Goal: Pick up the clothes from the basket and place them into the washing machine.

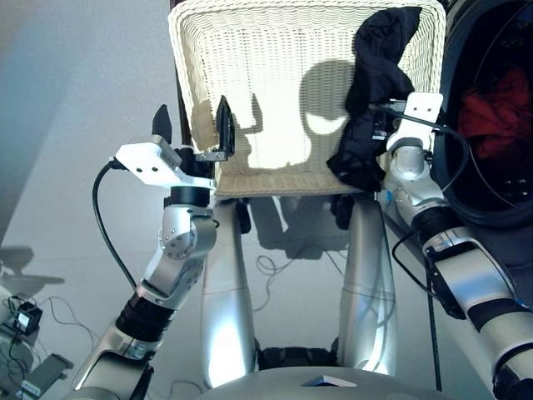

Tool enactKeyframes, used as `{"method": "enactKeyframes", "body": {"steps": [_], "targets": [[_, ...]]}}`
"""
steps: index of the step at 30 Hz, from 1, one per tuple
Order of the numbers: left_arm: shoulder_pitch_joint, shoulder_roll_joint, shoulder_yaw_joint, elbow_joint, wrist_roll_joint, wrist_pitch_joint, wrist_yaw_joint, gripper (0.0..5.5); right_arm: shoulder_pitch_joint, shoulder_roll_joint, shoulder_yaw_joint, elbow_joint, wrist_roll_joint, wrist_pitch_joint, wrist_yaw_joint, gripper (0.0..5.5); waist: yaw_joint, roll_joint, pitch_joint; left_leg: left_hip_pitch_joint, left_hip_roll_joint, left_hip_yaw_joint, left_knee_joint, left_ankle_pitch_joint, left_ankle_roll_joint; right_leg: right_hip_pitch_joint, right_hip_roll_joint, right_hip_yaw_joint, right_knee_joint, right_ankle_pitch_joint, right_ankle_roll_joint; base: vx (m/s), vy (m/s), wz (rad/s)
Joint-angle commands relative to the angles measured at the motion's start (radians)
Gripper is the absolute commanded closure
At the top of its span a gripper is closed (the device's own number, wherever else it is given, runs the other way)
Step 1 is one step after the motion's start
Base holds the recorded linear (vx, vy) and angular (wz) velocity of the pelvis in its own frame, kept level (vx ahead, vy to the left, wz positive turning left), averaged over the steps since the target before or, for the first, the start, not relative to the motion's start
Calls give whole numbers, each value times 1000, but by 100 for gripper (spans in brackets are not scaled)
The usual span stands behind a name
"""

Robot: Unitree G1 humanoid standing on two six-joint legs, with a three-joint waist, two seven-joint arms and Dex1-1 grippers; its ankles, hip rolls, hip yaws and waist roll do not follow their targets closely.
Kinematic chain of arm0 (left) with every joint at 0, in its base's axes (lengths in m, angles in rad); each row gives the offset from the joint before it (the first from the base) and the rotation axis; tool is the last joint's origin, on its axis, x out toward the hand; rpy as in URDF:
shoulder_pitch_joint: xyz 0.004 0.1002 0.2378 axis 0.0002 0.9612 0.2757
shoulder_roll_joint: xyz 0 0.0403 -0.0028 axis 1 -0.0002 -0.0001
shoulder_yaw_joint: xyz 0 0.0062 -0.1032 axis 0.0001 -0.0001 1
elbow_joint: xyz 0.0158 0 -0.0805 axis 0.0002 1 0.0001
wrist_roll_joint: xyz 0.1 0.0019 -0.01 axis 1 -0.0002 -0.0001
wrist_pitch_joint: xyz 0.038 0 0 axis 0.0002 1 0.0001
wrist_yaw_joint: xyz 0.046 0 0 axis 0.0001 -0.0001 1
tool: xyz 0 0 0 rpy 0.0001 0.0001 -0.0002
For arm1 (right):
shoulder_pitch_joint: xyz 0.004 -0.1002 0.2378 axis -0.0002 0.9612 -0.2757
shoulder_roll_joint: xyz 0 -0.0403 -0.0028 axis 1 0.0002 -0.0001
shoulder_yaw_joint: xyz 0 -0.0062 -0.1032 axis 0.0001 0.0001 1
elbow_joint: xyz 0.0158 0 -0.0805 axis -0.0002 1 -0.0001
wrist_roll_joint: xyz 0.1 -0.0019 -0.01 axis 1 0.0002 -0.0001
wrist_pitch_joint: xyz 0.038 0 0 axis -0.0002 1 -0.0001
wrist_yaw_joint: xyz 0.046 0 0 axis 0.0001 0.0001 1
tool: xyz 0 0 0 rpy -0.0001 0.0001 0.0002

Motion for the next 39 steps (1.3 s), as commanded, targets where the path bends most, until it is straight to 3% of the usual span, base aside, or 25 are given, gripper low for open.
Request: {"method": "enactKeyframes", "body": {"steps": [1, 6, 14, 15, 21, 35, 39], "targets": [[-15, 14, 16, -81, 50, -60, 25, 0, 14, 116, 75, -143, -108, -9, 10, 0, -7, 14, -14, 9, -6, 12, 84, -140, 48, 7, 0, 34, -140, 73, 68, 0, 0, 0], [-5, 18, 35, -93, 72, -56, 49, 0, 41, 112, 94, -337, -258, 16, -11, 0, -21, -7, -14, 11, -1, 16, 83, -142, 51, 8, 5, 41, -152, 80, 69, 0, 0, 0], [10, 19, 55, -105, 85, -55, 69, 0, 78, 127, 99, -427, -385, 56, -23, 0, -33, -20, -14, 13, 0, 16, 84, -144, 52, 13, 7, 44, -159, 78, 69, -12, 1, 4], [3, 20, 67, -112, 95, -49, 78, 0, 81, 123, 94, -468, -425, 66, -27, 0, -39, -24, -14, -12, 0, 17, 70, -109, 55, -12, 11, 46, -176, 113, 66, -84, 6, 37], [18, 19, 78, -129, 115, -43, 99, 0, 115, 133, 88, -522, -507, 96, -48, 0, -47, -33, -14, -14, 4, 13, 78, -115, 55, -10, 12, 46, -175, 112, 65, -14, 1, 4], [2, 26, 62, -144, 111, -47, 112, 0, 67, 132, 14, -379, -464, 131, -139, 0, -44, -30, -14, -22, 2, 17, 78, -109, 59, -15, 16, 49, -184, 127, 63, 0, 0, 0], [-18, 23, 47, -153, 95, -60, 99, 0, 20, 122, -11, -250, -399, 120, -148, 0, -34, -25, -14, -32, -2, 10, 97, -114, 59, -23, 19, 50, -169, 122, 65, 0, 0, 0]]}}
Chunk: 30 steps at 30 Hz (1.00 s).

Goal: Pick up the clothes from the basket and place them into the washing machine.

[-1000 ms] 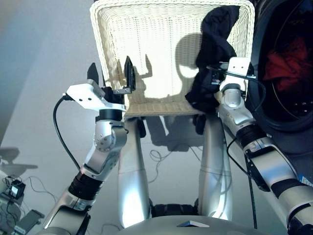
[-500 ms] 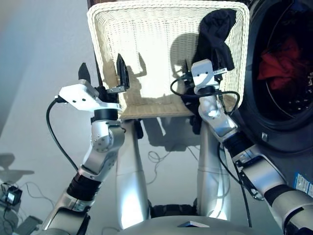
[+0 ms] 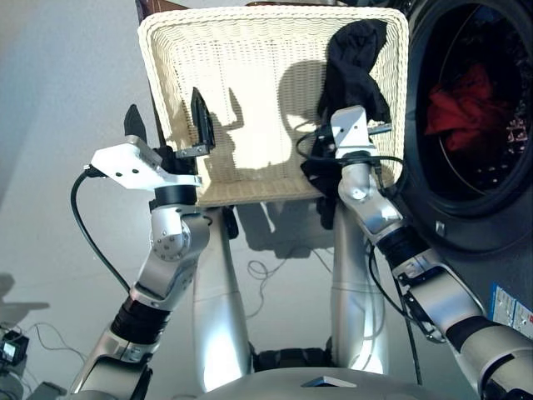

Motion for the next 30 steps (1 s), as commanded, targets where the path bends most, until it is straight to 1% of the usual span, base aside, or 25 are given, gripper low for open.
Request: {"method": "enactKeyframes", "body": {"steps": [1, 2, 3, 5, 6, 8, 10, 14, 16, 18, 24, 25, 28, 29, 30], "targets": [[-34, 24, -4, -113, 26, -60, -3, 0, -66, 4, -26, 36, 47, -31, -21, 0, 14, 23, -10, -44, -15, 10, 85, -88, 60, -46, -6, 37, -136, 103, 58, 78, 14, -20], [-25, 21, -12, -113, 21, -60, -8, 0, -67, 3, -21, 72, 60, -31, -11, 0, 18, 26, -10, -22, -14, 7, 116, -131, 56, -26, -6, 32, -100, 59, 61, 75, 14, -13], [-29, 19, -13, -114, 16, -63, -13, 0, -81, 6, -27, 111, 91, -38, -1, 0, 22, 29, -10, -28, -15, 5, 129, -135, 57, -34, -5, 30, -83, 54, 62, 79, 15, -9], [-30, 20, -19, -114, 8, -65, -20, 0, -96, 3, -15, 165, 132, -46, 22, 0, 31, 32, -10, -38, -17, 0, 174, -154, 57, -45, -1, 26, -30, 29, 64, 0, 0, 0], [-32, 23, -20, -115, 3, -65, -24, 0, -100, 0, -11, 183, 156, -52, 34, 0, 34, 33, -10, -47, -18, 1, 200, -163, 54, -52, -2, 24, -5, 20, 63, 0, 0, 0], [-35, 25, -28, -121, -5, -66, -30, 0, -109, -6, -3, 232, 199, -60, 58, 0, 40, 35, -10, -63, -21, -4, 242, -179, 51, -65, -7, 23, 43, -1, 62, 0, 0, 0], [-36, 28, -39, -124, -12, -67, -38, 0, -135, -21, 14, 286, 209, -55, 78, 0, 46, 39, -10, -77, -22, -7, 274, -191, 50, -78, -17, 19, 78, -12, 63, 0, 0, 0], [-45, 30, -54, -126, -18, -62, -40, 0, -176, -26, 28, 355, 260, -61, 102, 0, 54, 46, -10, -98, -25, -11, 315, -205, 49, -100, -27, 17, 122, -23, 62, 0, 0, 0], [-51, 33, -58, -126, -18, -59, -45, 0, -192, -33, 47, 358, 259, -57, 120, 0, 57, 48, -10, -108, -25, -9, 325, -207, 49, -109, -32, 17, 132, -24, 63, 0, 0, 0], [-54, 34, -62, -127, -18, -55, -49, 0, -197, -37, 62, 359, 262, -59, 138, 0, 58, 51, -10, -114, -28, -7, 330, -206, 49, -116, -36, 18, 136, -22, 63, 0, 0, 0], [-52, 36, -58, -124, -29, -51, -62, 0, -210, -37, 73, 381, 324, -63, 187, 0, 62, 54, -10, -119, -29, -8, 326, -198, 49, -125, -36, 20, 130, -13, 62, 0, 0, 0], [-52, 33, -56, -118, -38, -48, -70, 0, -206, -30, 65, 400, 372, -67, 210, 0, 63, 56, -10, -120, -29, -7, 325, -197, 48, -125, -36, 21, 126, -11, 62, 0, 0, 0], [-46, 36, -49, -119, -48, -50, -81, 0, -202, -30, 52, 414, 439, -75, 228, 0, 65, 58, -10, -123, -34, -9, 330, -197, 48, -128, -39, 22, 131, -13, 62, 0, 0, 0], [-43, 32, -47, -115, -59, -50, -84, 0, -195, -15, 16, 429, 535, -92, 223, 0, 64, 59, -10, -123, -34, -7, 332, -198, 49, -128, -38, 24, 134, -13, 63, 0, 0, 0], [-43, 33, -48, -114, -60, -51, -84, 0, -196, -16, 17, 432, 539, -94, 225, 0, 64, 59, -10, -123, -34, -7, 333, -198, 49, -128, -38, 24, 134, -13, 63, 0, 0, 0]]}}
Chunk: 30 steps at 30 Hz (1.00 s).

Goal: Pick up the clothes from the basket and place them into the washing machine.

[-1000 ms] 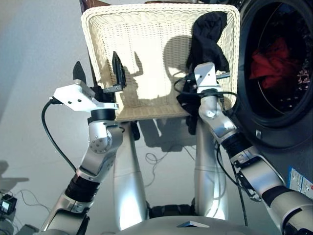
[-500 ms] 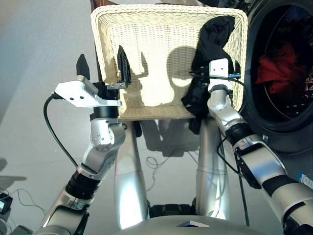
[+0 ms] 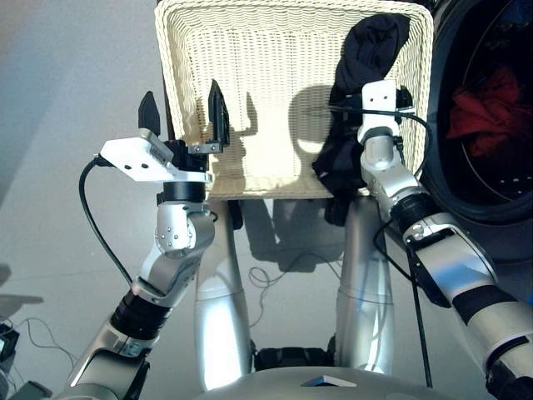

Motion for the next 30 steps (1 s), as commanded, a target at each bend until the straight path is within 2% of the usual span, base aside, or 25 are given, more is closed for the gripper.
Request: {"method": "enactKeyframes", "body": {"steps": [1, 5, 6, 7, 12, 17, 30], "targets": [[-10, -4, 6, -84, -28, -46, -17, 0, 7, 53, -59, 103, 260, -27, 45, 0, 15, 53, -14, -7, -13, 30, 95, -125, 66, -13, -31, 0, -97, 64, 67, 0, 0, 0], [1, -1, 6, -79, -33, -31, -26, 0, 22, 54, -64, 59, 365, -38, 76, 0, 15, 53, -14, -9, -15, 31, 99, -125, 65, -12, -34, 1, -90, 63, 64, 0, 0, 0], [1, -2, 6, -78, -34, -28, -28, 0, 26, 56, -65, 47, 388, -41, 83, 384, 16, 52, -14, -8, -16, 32, 97, -123, 64, -12, -36, 1, -91, 64, 64, 0, 0, 0], [1, -2, 5, -79, -34, -28, -28, 0, 27, 55, -64, 47, 389, -41, 84, 550, 16, 52, -14, -7, -16, 32, 97, -123, 64, -12, -36, 1, -91, 64, 64, 0, 0, 0], [15, -2, 7, -73, -46, -30, -37, 0, 50, 50, -74, 10, 480, -58, 113, 550, 17, 50, -14, -7, -15, 27, 95, -115, 62, -10, -36, 3, -92, 69, 64, 0, 0, 0], [22, 2, 12, -71, -47, -24, -38, 0, 66, 39, -67, -35, 493, -57, 120, 550, 15, 45, -14, -4, -15, 26, 91, -111, 59, -7, -37, 3, -98, 72, 63, 0, 0, 0], [54, 7, 54, -86, -39, -14, -33, 0, 194, -44, -78, -318, 516, -94, 130, 550, -11, 12, -14, 20, -7, 29, 37, -94, 55, 26, -28, -4, -170, 91, 71, 0, 0, 0]]}}
